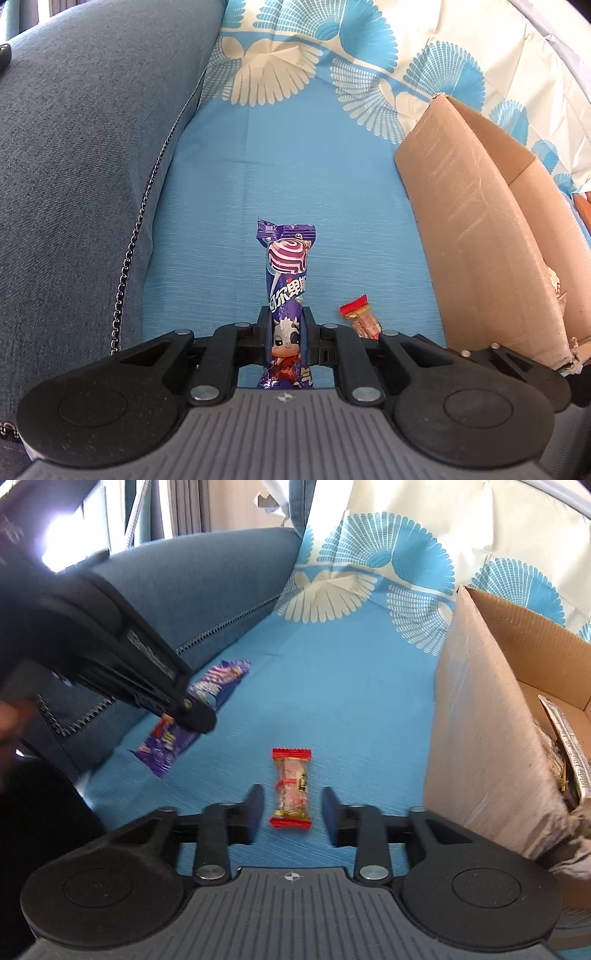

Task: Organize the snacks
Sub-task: 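Grasp the small red-wrapped candy with the right tool while the left holds the purple candy, then carry the purple candy and red candy over the cardboard box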

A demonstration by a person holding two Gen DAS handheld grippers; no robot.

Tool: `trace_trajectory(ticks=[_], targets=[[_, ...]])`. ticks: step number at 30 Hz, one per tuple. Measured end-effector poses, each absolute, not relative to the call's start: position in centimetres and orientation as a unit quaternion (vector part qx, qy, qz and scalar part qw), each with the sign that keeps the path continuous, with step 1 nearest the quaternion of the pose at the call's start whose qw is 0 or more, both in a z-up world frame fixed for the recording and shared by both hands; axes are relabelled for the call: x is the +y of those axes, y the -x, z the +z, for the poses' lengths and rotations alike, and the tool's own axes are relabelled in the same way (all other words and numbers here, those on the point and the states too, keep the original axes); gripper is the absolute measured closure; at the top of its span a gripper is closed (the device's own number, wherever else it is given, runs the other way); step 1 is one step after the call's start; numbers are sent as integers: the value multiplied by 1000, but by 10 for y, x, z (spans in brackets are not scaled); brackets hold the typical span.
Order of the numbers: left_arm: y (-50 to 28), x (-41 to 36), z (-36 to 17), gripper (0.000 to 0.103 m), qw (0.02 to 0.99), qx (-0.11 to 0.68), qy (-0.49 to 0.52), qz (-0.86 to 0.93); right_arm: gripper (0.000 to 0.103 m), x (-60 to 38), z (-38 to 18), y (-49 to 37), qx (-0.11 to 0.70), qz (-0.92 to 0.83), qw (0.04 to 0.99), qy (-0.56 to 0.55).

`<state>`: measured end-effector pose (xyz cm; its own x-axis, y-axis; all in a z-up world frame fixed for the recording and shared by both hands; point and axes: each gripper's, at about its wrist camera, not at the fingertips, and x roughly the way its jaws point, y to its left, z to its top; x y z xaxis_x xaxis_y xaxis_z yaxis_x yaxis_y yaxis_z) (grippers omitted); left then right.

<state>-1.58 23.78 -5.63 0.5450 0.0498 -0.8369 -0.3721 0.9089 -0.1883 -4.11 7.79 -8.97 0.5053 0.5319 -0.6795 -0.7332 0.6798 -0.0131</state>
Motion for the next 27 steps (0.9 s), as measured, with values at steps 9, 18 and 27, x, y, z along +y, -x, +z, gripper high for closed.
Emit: trace_trajectory(ticks=[9, 18, 27], targets=[[22, 242, -55, 88, 865, 454, 182, 115, 79, 93, -104, 32, 350, 363, 849, 159], [38, 242, -47, 88, 877, 422, 195, 120, 103, 79, -53, 35, 286, 359, 880, 120], [40, 239, -42, 88, 880, 415, 203, 112, 92, 69, -52, 30, 318, 364, 867, 122]])
